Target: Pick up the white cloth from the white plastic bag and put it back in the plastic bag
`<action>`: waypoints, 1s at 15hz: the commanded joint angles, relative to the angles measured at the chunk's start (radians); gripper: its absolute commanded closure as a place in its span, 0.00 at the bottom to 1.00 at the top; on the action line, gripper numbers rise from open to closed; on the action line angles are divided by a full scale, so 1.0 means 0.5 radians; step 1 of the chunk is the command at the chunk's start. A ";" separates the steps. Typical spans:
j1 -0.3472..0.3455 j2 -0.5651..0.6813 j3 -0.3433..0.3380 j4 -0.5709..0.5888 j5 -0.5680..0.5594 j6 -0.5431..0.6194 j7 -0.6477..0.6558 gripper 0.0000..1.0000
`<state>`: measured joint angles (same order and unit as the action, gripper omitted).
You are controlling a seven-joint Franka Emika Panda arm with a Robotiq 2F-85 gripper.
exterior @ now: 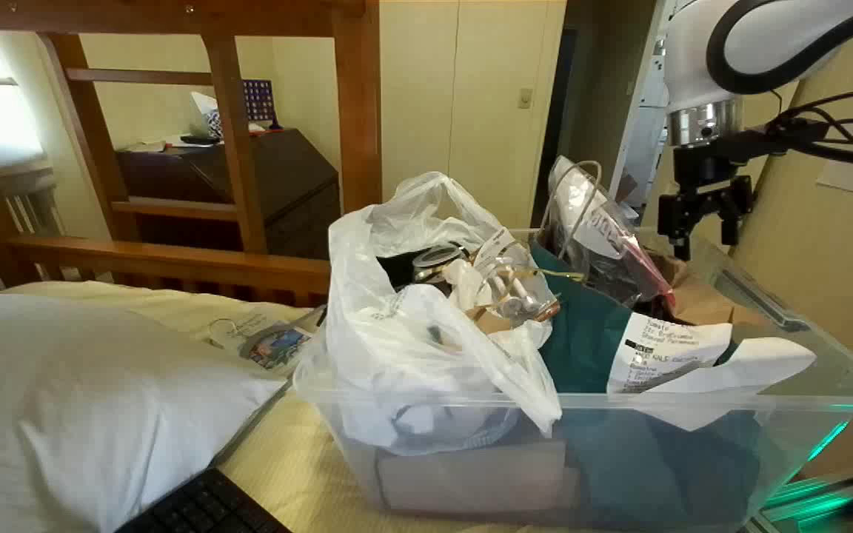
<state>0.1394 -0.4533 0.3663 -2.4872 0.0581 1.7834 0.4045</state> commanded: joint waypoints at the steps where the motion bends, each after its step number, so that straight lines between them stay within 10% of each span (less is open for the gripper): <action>1: 0.043 0.008 -0.039 0.004 -0.016 -0.004 0.016 0.00; 15: 0.190 -0.269 0.120 0.324 -0.068 -0.220 0.151 0.00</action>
<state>0.1886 -0.5313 0.3742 -2.3962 0.0558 1.7190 0.4473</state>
